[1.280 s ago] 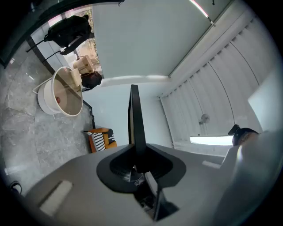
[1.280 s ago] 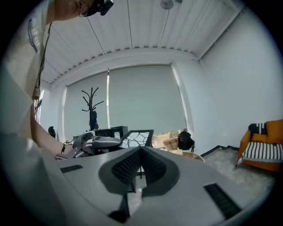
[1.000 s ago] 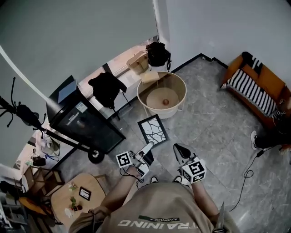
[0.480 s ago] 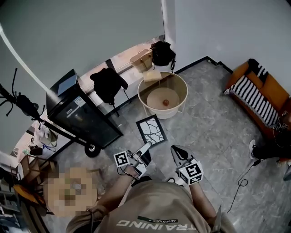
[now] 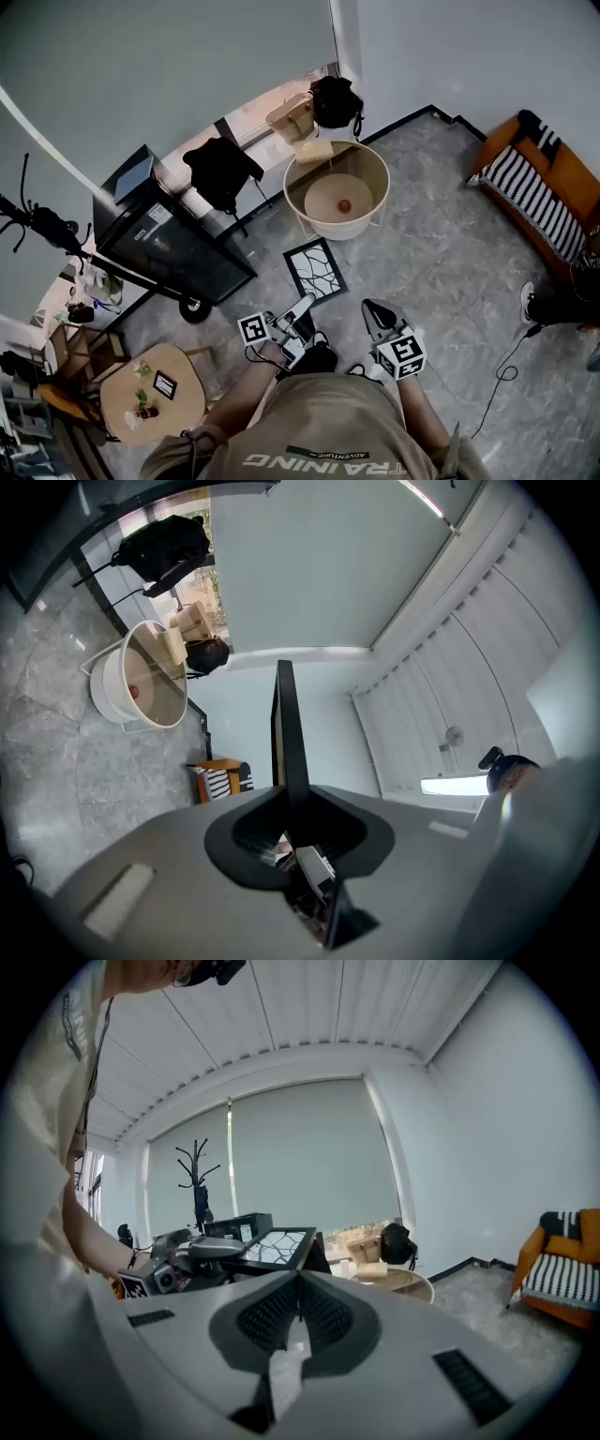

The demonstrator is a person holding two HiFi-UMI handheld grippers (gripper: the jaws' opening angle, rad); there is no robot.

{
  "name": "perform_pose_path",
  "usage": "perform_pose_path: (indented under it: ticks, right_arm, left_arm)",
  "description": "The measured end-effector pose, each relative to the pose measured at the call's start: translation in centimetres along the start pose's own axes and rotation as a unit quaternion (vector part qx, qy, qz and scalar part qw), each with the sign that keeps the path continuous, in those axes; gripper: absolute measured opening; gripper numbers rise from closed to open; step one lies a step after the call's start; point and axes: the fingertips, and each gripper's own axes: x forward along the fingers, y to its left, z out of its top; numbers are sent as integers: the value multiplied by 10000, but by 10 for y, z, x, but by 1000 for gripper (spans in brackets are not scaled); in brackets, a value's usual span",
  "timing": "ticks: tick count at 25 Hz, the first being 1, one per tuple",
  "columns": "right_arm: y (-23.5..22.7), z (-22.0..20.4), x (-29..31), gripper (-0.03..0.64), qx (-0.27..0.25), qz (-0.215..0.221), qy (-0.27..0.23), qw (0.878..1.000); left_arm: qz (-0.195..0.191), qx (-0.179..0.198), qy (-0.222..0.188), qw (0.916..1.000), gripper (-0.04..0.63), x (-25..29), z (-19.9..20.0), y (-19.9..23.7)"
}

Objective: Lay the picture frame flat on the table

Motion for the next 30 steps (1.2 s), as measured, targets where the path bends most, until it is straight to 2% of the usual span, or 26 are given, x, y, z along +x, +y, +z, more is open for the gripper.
perform_pose_path:
  ticks: [6, 10, 14, 18, 23, 30]
  right_arm:
    - [-20, 10, 44, 6, -59, -18, 63, 10000]
    - [-39, 38, 77, 6, -237, -107, 13, 9997]
    - [-56, 63, 112, 6, -344, -265, -117, 9990]
    - [-70, 69, 140, 7, -305, -409, -281, 9983]
    - [-78, 58, 162, 6, -133, -482, -37, 9987]
    - [-98, 57, 200, 6, -112, -295, 196, 9993]
  left_arm:
    - [2, -98, 120, 9999, 72, 19, 43, 23]
    - [-80, -77, 224, 9997, 72, 42, 79, 32]
    - [-128, -167, 405, 9990, 72, 62, 112, 41]
    - [-157, -186, 601, 9979, 72, 77, 137, 56]
    - [-169, -430, 506, 9976, 72, 83, 159, 70]
    - [-42, -597, 337, 9976, 72, 92, 187, 98]
